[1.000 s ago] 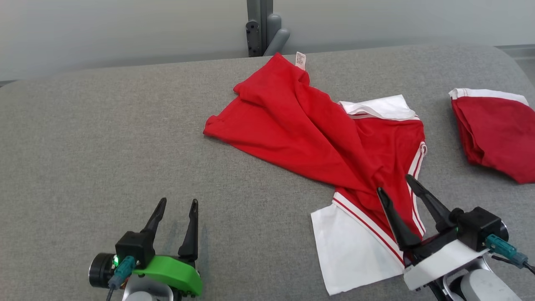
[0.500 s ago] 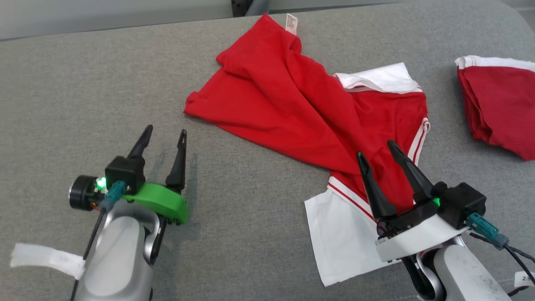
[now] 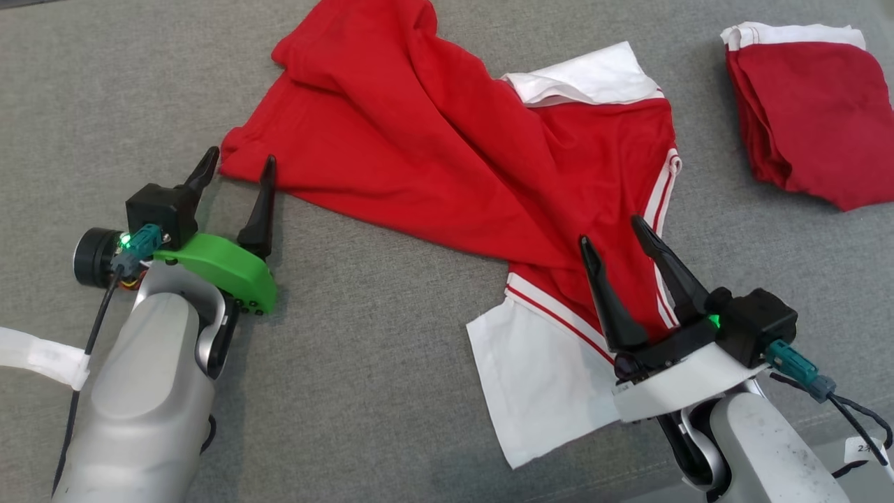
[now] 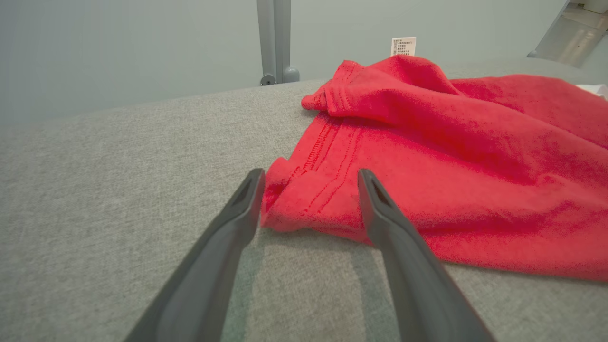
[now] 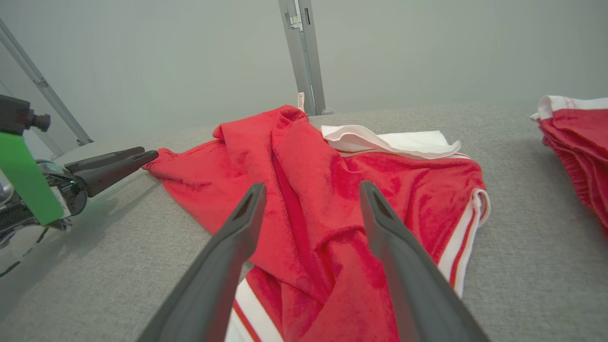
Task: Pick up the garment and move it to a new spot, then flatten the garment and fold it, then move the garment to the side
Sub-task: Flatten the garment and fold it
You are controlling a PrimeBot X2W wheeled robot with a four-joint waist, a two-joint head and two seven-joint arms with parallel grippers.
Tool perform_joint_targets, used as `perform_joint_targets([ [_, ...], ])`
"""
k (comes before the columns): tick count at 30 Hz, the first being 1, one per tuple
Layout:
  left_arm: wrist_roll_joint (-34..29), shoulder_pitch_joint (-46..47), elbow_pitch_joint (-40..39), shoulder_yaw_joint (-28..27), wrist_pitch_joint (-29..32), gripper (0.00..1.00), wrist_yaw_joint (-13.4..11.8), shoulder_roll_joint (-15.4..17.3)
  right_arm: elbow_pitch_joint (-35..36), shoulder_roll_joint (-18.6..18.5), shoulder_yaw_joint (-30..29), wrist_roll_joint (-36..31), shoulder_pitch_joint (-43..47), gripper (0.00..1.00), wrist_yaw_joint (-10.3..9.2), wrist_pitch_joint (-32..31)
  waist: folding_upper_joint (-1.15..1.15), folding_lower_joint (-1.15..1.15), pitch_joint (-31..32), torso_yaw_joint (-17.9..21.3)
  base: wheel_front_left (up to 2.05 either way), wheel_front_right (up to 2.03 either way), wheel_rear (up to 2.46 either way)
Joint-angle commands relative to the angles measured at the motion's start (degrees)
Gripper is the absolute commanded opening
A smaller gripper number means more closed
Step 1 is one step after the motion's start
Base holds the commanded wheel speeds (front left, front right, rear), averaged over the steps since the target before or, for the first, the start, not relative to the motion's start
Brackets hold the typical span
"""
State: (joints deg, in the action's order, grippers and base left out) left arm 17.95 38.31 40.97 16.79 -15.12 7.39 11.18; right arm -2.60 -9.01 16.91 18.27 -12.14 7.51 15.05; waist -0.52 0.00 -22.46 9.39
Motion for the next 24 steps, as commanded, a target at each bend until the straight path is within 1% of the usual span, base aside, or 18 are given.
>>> perform_joint_targets([
  [1, 0.41, 0.64, 0.4, 0.2, -0.03, 1.0, 0.15, 0.74, -0.35, -0.2, 0.17, -0.84, -0.86, 1.0, -0.05, 0.15, 0.52, 0.0, -1.47, 1.41, 0.0, 0.0, 0.0],
  [10, 2.98, 0.3, 1.4, 2.02, -0.03, 1.0, 0.16, 2.06, -1.37, 0.17, 0.22, -0.66, -1.3, 1.0, -0.05, 0.15, 0.52, 0.0, -1.6, 1.13, 0.0, 0.0, 0.0],
  [11, 3.24, 0.38, 1.5, 2.08, -0.03, 0.97, 0.15, 2.13, -1.38, 0.2, 0.24, -0.6, -1.33, 1.0, -0.05, 0.15, 0.52, 0.0, -1.62, 1.09, 0.0, 0.0, 0.0],
  [12, 3.46, 0.47, 1.81, 2.37, -0.03, 0.66, 0.16, 2.18, -1.39, 0.21, 0.31, -0.55, -1.38, 1.0, -0.05, 0.15, 0.52, 0.0, -1.63, 1.06, 0.0, 0.0, 0.0],
  [13, 3.74, 0.59, 2.09, 2.69, -0.03, 0.44, 0.15, 2.16, -1.41, 0.25, 0.36, -0.5, -1.45, 1.0, -0.05, 0.15, 0.52, 0.0, -1.65, 1.06, 0.0, 0.0, 0.0],
  [14, 4.11, 0.67, 2.36, 3.1, -0.02, 0.19, 0.16, 2.08, -1.45, 0.29, 0.43, -0.44, -1.52, 1.0, -0.05, 0.15, 0.52, 0.0, -1.67, 1.07, 0.0, 0.0, 0.0],
  [15, 4.3, 0.8, 2.52, 3.56, -0.02, 0.0, 0.16, 2.21, -1.53, 0.26, 0.5, -0.33, -1.61, 1.0, -0.05, 0.15, 0.52, 0.0, -1.68, 1.07, 0.0, 0.0, 0.0],
  [20, 5.27, 1.02, 0.78, 4.5, -0.03, 0.0, 0.16, 2.79, -1.85, 0.35, 0.18, -0.12, -1.75, 1.0, -0.05, 0.15, 0.52, 0.0, -1.22, 0.82, 0.0, 0.0, 0.0],
  [22, 5.06, -0.21, -0.67, 3.43, -0.03, 0.0, 0.15, 2.64, -1.95, 0.44, -0.25, 0.12, -1.15, 1.0, -0.05, 0.15, 0.52, 0.0, -0.22, 0.28, 0.0, 0.0, 0.0],
  [24, 4.55, -1.93, -2.7, 1.94, -0.03, 0.0, 0.15, 1.77, -2.15, 0.41, -0.86, 0.45, -0.16, 1.0, -0.05, 0.15, 0.52, 0.0, 1.33, -0.88, 0.0, 0.0, 0.0],
])
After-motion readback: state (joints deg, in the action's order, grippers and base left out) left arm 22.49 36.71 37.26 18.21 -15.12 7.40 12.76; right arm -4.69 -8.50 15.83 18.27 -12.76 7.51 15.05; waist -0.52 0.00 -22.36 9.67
